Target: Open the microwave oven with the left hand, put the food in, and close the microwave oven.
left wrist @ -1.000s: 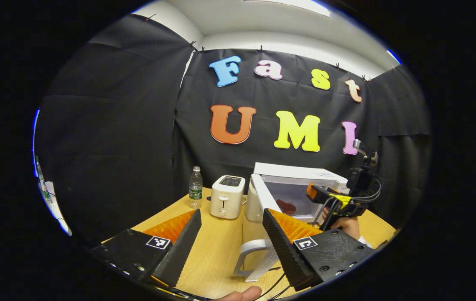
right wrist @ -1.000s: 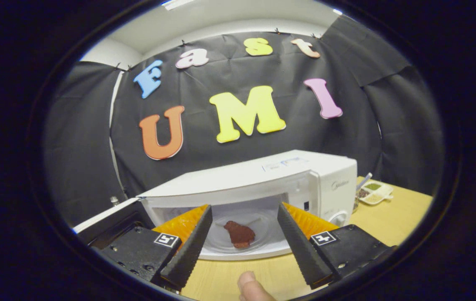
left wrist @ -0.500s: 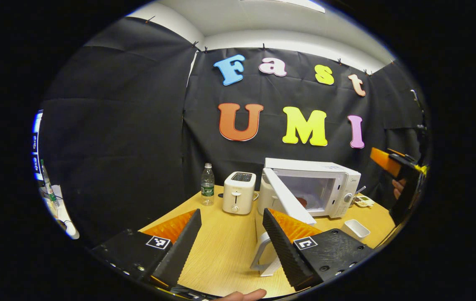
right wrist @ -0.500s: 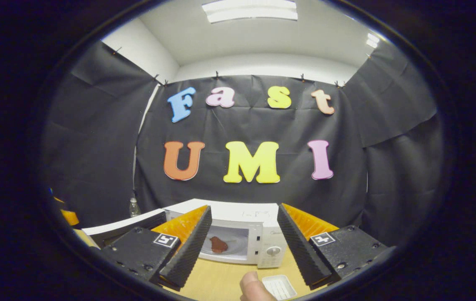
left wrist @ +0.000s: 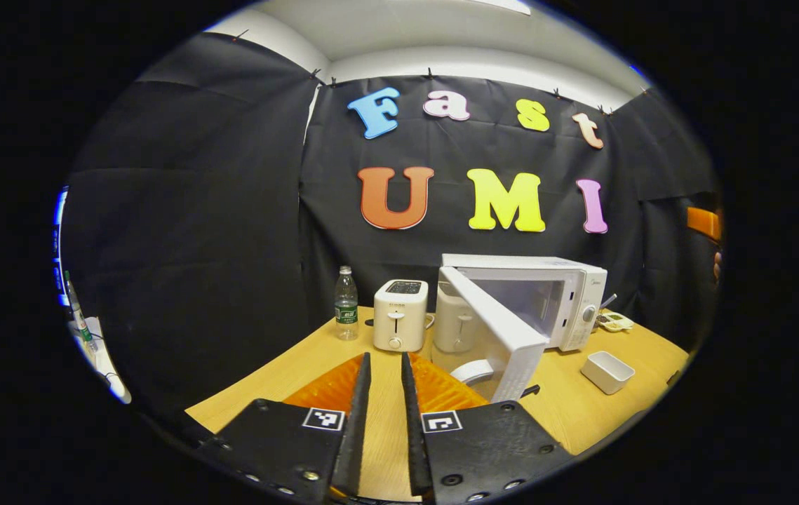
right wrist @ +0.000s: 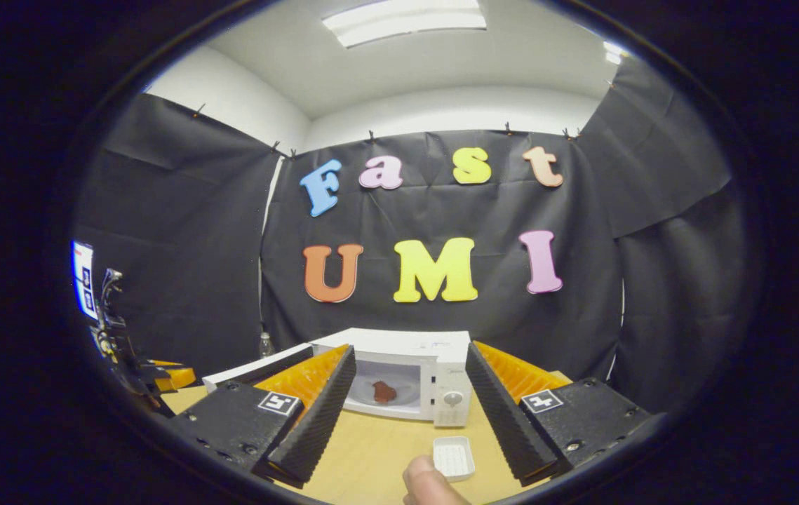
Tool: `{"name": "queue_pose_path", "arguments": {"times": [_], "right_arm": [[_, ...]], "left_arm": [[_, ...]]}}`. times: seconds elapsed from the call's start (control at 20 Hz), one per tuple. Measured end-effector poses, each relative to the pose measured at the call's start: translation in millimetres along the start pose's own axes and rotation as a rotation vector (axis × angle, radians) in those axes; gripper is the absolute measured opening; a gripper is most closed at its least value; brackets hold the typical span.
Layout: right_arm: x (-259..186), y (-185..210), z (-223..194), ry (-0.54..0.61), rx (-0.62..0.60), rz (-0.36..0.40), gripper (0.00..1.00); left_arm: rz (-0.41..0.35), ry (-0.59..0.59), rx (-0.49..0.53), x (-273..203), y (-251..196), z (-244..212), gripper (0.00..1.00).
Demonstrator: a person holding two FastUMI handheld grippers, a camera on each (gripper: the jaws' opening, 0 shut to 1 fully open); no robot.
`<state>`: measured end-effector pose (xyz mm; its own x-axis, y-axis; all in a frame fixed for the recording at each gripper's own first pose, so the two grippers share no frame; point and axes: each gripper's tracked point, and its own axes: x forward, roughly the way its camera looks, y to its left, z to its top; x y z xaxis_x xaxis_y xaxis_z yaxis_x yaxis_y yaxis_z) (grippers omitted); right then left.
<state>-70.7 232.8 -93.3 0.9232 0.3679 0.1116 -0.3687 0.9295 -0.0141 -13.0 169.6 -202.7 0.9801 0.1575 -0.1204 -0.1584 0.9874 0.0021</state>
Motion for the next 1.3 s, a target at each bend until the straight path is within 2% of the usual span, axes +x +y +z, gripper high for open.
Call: {"name": "queue_pose_path", "arguments": {"times": [0.05,0.15,0.3,0.65,0.85,1.3], "right_arm": [[-3,-3,-1,0.001,0.006,-0.005,0.99],[-6,-11,-7,0.019,0.023,-0.027,1.00],[-7,-8,-18,0.065,0.035,-0.015,1.00],[-11,-16,-21,0.089,0.049,-0.034,1.00],[-19,-23,-13,0.067,0.043,-0.052,1.00],[-35,-36,0,0.040,0.050,-0.065,1.00]], "left_arm": [[0.019,-0.004,-0.002,-1,4,-3,0.00],[0.022,0.006,-0.018,6,6,-11,0.00],[-0.015,0.033,-0.033,18,0,-27,0.00],[-0.090,0.026,-0.007,37,-24,-42,0.00],[-0.154,0.029,-0.051,33,-49,-46,0.00],[-0.316,0.008,-0.001,37,-129,-43,0.00]]}}
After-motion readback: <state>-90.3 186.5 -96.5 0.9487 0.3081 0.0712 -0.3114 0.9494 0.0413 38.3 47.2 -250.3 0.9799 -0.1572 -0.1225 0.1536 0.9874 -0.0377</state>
